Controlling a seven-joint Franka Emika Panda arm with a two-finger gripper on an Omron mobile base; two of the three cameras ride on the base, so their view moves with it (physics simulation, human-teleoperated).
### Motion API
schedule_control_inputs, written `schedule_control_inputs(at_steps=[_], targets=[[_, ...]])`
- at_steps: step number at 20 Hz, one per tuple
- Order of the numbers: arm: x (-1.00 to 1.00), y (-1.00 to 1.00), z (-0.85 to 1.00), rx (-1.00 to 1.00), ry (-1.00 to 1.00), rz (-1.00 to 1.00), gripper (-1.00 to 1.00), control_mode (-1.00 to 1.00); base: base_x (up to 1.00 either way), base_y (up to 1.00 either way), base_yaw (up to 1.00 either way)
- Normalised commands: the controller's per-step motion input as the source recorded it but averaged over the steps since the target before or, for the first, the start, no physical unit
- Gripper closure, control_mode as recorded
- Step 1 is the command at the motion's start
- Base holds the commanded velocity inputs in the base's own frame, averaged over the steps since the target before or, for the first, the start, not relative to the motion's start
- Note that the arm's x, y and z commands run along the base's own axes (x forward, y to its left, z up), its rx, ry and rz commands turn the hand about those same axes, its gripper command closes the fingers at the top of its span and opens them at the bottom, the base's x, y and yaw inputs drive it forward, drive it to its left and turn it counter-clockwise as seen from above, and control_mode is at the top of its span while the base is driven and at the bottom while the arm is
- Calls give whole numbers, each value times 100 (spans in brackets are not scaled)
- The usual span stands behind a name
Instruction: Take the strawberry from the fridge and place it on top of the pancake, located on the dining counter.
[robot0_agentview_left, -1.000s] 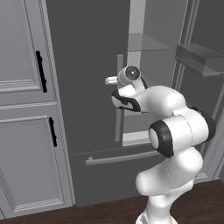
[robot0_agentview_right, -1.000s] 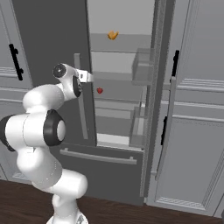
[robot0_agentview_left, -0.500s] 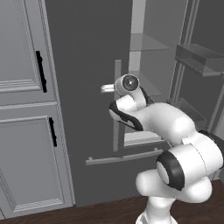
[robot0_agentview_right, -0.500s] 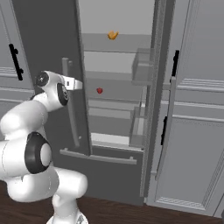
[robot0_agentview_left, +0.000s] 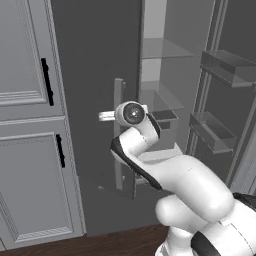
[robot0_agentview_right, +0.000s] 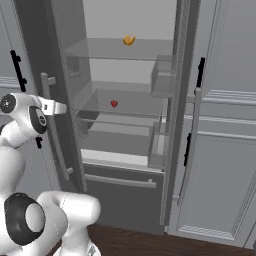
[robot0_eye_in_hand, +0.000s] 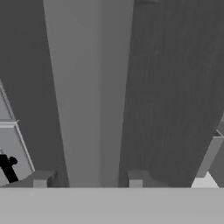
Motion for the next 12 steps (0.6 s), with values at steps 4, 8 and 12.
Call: schedule_control_inputs(at_steps=[4, 8, 12], targets=[[-82, 77, 0, -1, 10, 0, 100, -100, 0, 0, 0], [-43, 67, -5, -11, 7, 3, -100, -100, 0, 0, 0], [-43, 20, -3, -2, 2, 4, -100, -100, 0, 0, 0]])
